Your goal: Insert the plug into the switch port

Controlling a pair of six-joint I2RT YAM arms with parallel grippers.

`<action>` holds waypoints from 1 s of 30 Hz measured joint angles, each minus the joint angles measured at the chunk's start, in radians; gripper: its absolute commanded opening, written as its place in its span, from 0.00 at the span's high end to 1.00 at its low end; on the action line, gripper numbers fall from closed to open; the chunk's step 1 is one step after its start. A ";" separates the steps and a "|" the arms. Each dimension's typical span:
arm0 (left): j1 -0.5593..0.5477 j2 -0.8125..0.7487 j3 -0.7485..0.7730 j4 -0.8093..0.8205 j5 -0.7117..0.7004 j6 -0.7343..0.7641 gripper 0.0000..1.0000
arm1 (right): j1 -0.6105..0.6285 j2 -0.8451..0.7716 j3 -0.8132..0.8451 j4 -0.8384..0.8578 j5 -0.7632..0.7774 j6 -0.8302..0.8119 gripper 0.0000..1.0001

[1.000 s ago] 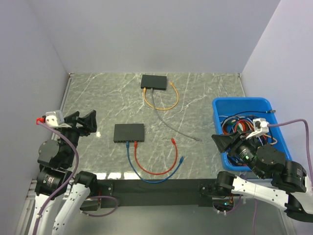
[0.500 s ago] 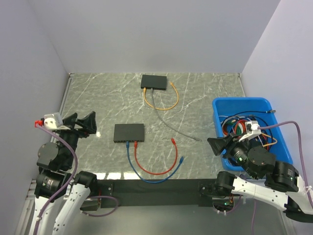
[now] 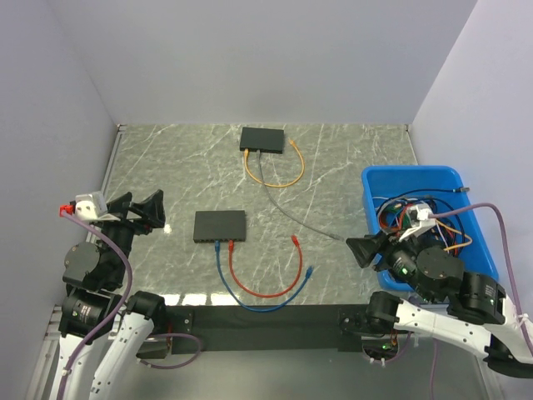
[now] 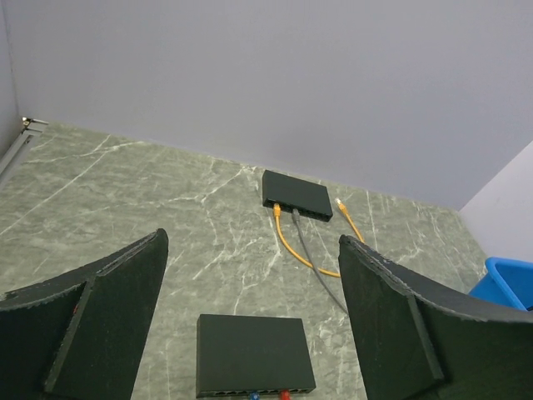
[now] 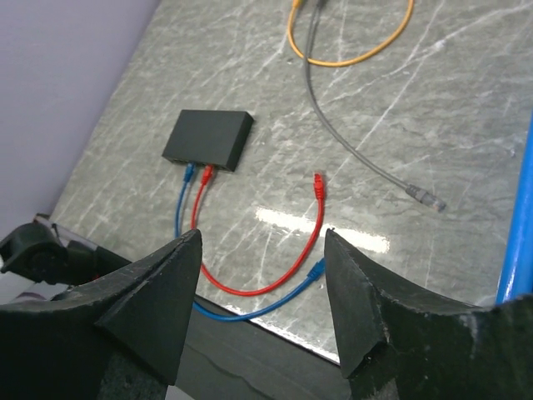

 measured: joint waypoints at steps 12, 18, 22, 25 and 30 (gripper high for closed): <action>0.000 0.000 0.000 0.000 -0.002 0.000 0.10 | 0.000 -0.063 0.000 0.021 -0.011 -0.012 0.31; 0.000 0.000 0.000 -0.003 -0.018 -0.002 0.09 | 0.000 -0.063 -0.001 0.021 -0.018 -0.015 0.31; 0.000 0.009 0.000 -0.008 -0.026 -0.012 0.09 | 0.000 -0.063 -0.002 0.027 -0.037 -0.023 0.31; 0.000 0.014 -0.001 -0.015 -0.029 -0.016 0.09 | 0.000 -0.064 -0.002 0.028 -0.047 -0.029 0.31; 0.000 0.017 -0.001 -0.022 -0.036 -0.018 0.09 | 0.000 -0.082 -0.002 0.028 -0.051 -0.031 0.31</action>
